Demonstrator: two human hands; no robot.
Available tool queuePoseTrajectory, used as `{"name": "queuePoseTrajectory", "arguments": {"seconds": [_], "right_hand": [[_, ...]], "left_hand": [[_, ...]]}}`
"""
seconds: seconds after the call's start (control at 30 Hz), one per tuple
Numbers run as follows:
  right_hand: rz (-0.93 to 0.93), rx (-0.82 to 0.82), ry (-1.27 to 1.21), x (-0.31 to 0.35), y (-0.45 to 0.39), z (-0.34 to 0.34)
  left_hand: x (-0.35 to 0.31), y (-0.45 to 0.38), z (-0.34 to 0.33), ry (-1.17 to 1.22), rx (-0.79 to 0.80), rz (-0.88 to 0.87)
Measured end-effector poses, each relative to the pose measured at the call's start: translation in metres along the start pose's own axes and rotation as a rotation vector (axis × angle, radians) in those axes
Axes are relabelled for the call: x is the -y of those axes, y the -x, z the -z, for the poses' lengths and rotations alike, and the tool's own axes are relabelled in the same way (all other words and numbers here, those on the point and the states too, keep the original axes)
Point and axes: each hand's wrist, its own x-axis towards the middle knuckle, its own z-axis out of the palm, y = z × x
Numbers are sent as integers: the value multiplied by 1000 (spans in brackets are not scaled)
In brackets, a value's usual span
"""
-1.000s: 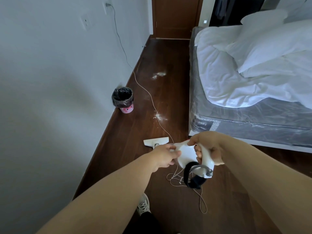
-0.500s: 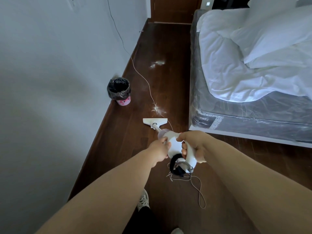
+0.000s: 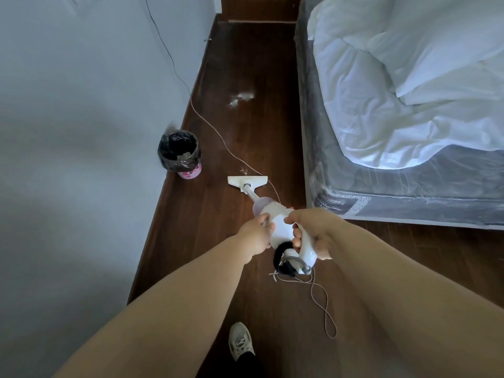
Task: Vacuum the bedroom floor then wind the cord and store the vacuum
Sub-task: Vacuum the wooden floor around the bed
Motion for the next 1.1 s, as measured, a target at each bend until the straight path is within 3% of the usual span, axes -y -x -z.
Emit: {"name": "queuePoseTrajectory", "arguments": {"seconds": [0.4, 0.67, 1.1], "right_hand": [[1, -20, -48, 55, -43, -37], [11, -35, 29, 67, -44, -49], [3, 2, 191, 1, 9, -9]], "left_hand": [[-17, -63, 54, -3, 25, -18], [-19, -64, 68, 15, 41, 4], [2, 13, 9, -61, 54, 32]]}}
